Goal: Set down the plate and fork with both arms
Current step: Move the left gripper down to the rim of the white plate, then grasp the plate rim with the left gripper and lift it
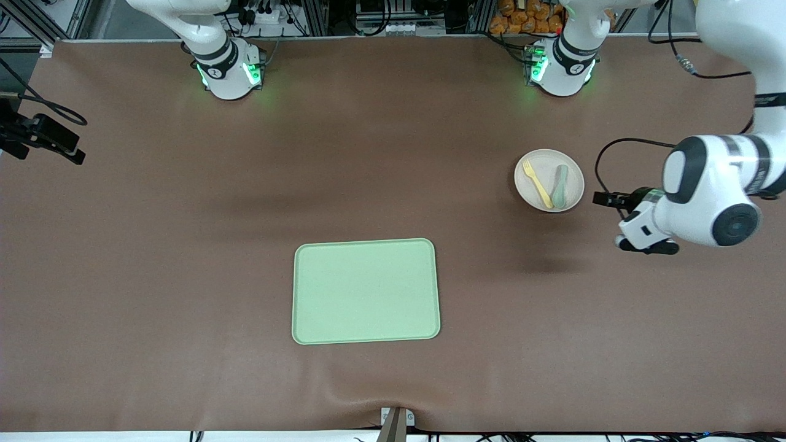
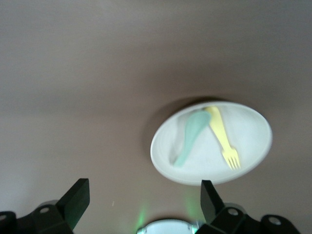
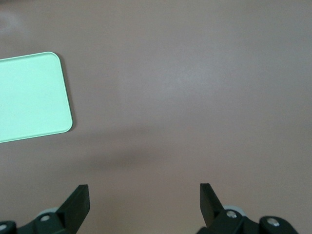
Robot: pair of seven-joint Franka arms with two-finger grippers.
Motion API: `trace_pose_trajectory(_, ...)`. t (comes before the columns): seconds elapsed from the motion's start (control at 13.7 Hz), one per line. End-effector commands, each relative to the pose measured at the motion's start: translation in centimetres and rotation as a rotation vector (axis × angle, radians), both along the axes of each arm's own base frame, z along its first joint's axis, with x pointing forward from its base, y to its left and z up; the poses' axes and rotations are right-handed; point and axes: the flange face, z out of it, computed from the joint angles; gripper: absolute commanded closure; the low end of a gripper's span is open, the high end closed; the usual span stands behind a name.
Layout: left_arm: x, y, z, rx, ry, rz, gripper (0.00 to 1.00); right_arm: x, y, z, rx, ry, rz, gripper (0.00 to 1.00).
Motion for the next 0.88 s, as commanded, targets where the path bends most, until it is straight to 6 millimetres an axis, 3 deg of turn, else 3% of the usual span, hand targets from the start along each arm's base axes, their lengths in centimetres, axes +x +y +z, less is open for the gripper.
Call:
trace_pose_trajectory(0.0, -2.7, 0.0, -4.9, -0.003, -0.01, 0.023, 0.0, 0.1, -0.3, 0.4, 0.017, 0.0, -0.006, 0.0)
trace_pose_trajectory(0.15, -4.3, 0.1, -8.3, -0.003, 0.024, 0.025, 0.0, 0.1, -0.1, 0.4, 0.018, -0.002, -0.002, 0.0)
trace_pose_trajectory(0.29, -5.9, 0.1, -9.8, -0.002, 0.06, 0.024, 0.0, 0.1, -0.2, 0.4, 0.018, 0.0, -0.004, 0.0)
trace_pose_trajectory(0.8, -7.6, 0.4, -12.1, 0.009, 0.111, 0.01, 0.0, 0.2, -0.2, 0.3, 0.018, 0.0, -0.004, 0.0)
